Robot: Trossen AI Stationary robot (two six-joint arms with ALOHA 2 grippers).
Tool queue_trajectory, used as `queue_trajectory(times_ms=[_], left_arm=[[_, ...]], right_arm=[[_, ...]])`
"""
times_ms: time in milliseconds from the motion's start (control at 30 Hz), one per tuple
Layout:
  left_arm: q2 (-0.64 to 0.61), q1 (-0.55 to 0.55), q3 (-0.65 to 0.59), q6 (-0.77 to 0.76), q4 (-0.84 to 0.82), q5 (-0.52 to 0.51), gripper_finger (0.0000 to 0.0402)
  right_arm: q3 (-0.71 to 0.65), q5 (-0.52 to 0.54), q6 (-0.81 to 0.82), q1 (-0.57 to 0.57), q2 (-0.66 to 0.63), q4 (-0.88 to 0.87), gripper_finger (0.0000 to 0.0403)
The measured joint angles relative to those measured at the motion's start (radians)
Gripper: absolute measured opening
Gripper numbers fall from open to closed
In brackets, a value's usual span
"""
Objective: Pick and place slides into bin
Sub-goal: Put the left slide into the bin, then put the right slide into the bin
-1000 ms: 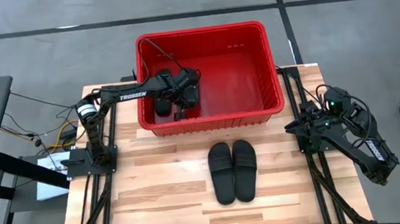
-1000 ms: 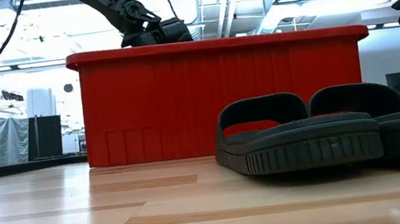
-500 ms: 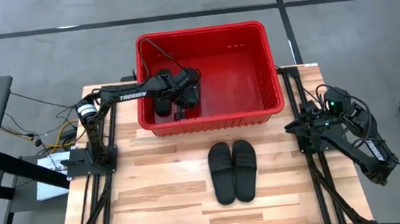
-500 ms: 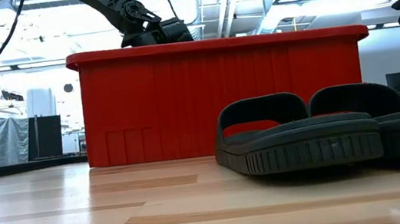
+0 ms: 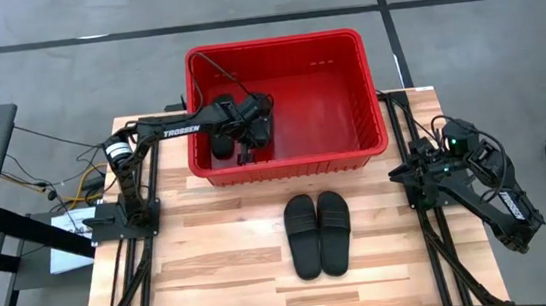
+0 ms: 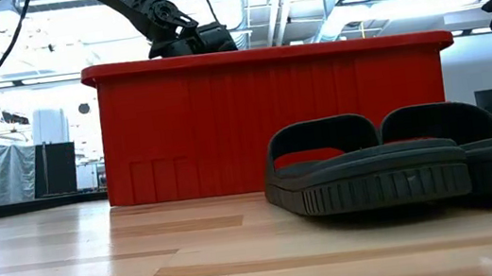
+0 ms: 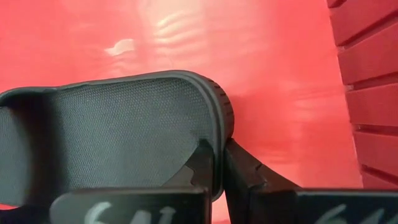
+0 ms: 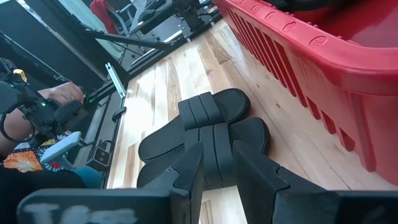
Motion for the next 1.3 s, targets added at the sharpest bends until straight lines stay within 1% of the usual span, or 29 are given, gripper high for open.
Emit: queue_trajectory(times_ms=[333, 767, 967, 1133, 1300], left_arm=[[0.0, 0.0, 0.0, -0.001, 0.004, 0.0, 0.0005], [0.0, -0.001, 0.0, -0.019, 0.008, 0.0, 0.0111], [0.0, -0.001, 0.0, -0.03, 0.008, 0.0, 0.0154], [0.0, -0.001, 0.0, -0.04, 0.008, 0.0, 0.0175], [0.0, -0.001, 0.0, -0.04, 0.008, 0.0, 0.0178]], right_arm=[[0.0, 0.0, 0.0, 0.0, 0.0, 0.0, 0.0077], [0.0, 0.0, 0.0, 0.0, 0.0, 0.0, 0.0077], [0.0, 0.0, 0.0, 0.0, 0.0, 0.0, 0.0077], [0.0, 0.0, 0.0, 0.0, 0.0, 0.0, 0.0077], [0.0, 0.0, 0.0, 0.0, 0.0, 0.0, 0.0077]])
